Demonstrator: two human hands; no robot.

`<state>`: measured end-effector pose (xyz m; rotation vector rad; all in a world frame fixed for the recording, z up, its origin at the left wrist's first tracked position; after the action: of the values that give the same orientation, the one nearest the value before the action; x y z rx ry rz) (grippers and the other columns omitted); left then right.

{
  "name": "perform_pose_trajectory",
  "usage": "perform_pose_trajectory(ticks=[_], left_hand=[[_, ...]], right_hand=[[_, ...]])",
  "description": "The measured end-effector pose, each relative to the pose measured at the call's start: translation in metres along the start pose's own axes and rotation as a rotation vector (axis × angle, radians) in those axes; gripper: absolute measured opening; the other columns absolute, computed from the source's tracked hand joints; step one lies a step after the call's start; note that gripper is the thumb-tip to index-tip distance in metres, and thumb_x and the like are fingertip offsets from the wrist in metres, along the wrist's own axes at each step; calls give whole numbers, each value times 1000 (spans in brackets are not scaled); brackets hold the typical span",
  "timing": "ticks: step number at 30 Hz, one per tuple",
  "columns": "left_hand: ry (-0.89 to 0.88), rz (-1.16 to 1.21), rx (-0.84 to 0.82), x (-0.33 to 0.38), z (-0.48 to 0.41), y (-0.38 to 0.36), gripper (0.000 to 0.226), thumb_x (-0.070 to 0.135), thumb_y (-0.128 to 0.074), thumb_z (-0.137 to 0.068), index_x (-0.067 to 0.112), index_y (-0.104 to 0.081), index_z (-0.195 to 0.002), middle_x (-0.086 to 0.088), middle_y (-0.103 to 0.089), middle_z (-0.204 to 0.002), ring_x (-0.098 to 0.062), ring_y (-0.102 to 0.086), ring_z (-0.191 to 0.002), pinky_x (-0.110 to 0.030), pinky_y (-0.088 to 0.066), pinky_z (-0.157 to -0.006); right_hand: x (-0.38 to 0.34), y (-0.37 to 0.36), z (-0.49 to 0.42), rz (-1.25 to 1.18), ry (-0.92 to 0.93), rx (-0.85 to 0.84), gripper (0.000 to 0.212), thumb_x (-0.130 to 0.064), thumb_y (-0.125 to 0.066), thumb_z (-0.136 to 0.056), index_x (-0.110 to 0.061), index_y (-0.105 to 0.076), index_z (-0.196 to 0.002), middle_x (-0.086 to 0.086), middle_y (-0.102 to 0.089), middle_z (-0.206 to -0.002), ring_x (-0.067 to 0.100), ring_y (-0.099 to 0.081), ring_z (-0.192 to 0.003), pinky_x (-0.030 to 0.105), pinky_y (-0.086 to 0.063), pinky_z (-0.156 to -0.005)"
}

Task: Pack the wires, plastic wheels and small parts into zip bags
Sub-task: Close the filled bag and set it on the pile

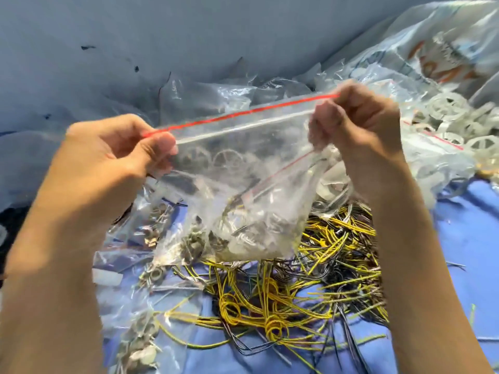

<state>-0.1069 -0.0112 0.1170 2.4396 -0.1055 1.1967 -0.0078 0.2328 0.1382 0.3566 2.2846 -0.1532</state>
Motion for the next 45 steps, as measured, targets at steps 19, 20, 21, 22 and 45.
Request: perform_pose_trajectory(ticks=[19, 20, 21, 22, 45], left_hand=[[122, -102, 76, 27, 15, -8, 9, 40, -71, -66, 36, -71, -74, 14, -70, -66, 3, -61, -56, -9, -45, -52], [132, -119, 75, 27, 14, -8, 7, 38, -72, -68, 35, -71, -74, 14, -70, -66, 4, -61, -56, -10, -46, -52], [134, -136, 80, 29, 12, -7, 5, 34, -73, -70, 34, -71, -74, 13, -70, -67, 4, -62, -56, -12, -48, -54], [130, -155, 77, 31, 9, -7, 5, 31, -74, -72, 33, -71, -75, 13, -71, -68, 4, -62, -56, -15, -51, -57], [61, -121, 16, 25, 3, -30, 15, 42, -73, -70, 30, -74, -80, 15, -73, -76, 4, -60, -65, -13, -52, -71]], right_hand=[[17, 23, -3, 84, -170, -298, 6, -15, -63, -80, -10, -63, -80, -1, -71, -67, 11, -63, -55, 18, -50, -54], [16, 24, -4, 90, -165, -307, 7, -17, -63, -80, -10, -64, -80, -1, -71, -67, 11, -63, -56, 18, -50, -55], [16, 26, -4, 91, -167, -309, 8, -18, -64, -79, -10, -64, -80, -1, -71, -67, 11, -64, -57, 18, -50, -55], [17, 28, -5, 91, -177, -304, 9, -19, -65, -79, -11, -64, -79, -1, -71, -67, 11, -64, -57, 19, -50, -56], [9, 15, -2, 301, -52, -371, 8, -10, -61, -88, -8, -68, -85, 6, -68, -74, 12, -57, -62, 24, -46, -64]])
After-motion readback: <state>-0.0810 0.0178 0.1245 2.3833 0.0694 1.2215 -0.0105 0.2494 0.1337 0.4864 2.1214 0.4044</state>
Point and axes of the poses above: each hand's wrist, its own z-axis away from the middle knuckle, its own y-axis out of the back of the hand, x = y × z, the point moved 9 cm from there along -z, towards the middle knuckle
